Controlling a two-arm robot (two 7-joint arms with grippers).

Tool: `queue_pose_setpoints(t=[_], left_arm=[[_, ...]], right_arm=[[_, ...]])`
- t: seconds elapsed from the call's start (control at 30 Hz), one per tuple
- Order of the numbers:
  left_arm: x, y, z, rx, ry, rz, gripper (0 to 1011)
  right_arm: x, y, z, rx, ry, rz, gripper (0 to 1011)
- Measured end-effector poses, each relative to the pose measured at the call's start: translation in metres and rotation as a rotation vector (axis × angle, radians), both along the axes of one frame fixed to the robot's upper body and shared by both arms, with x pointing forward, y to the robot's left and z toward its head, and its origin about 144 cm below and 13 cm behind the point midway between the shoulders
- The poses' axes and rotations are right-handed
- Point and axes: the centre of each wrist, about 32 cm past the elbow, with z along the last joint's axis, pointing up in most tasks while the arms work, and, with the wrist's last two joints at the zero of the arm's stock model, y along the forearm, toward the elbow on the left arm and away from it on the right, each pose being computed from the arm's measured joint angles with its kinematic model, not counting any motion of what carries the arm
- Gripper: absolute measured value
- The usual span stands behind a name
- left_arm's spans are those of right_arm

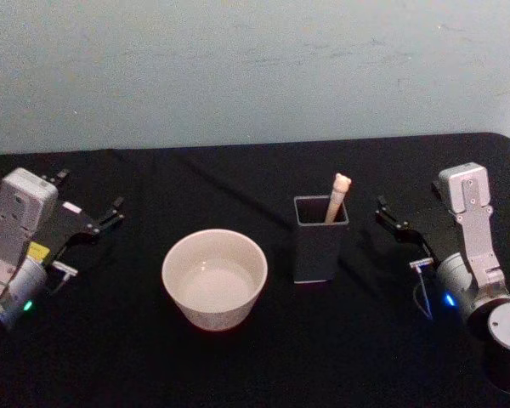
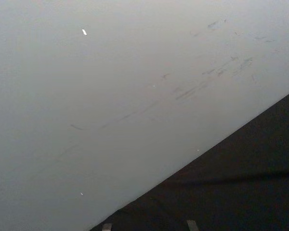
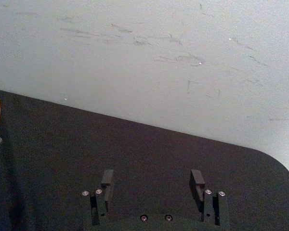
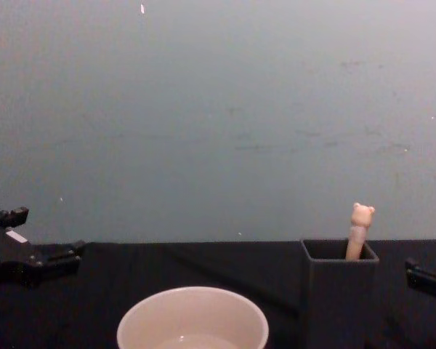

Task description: Pick up the stirring spoon with one hand, stir inside the cup, then place it back in its original position.

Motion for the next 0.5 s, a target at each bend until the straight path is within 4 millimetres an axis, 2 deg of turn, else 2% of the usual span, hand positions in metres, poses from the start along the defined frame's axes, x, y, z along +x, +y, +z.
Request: queue_pose_setpoints(t=[0.5], left_arm=[[0.0,0.0,0.0,0.0,0.0,0.0,1001]], right_arm=[[0.0,0.0,0.0,0.0,0.0,0.0,1002]])
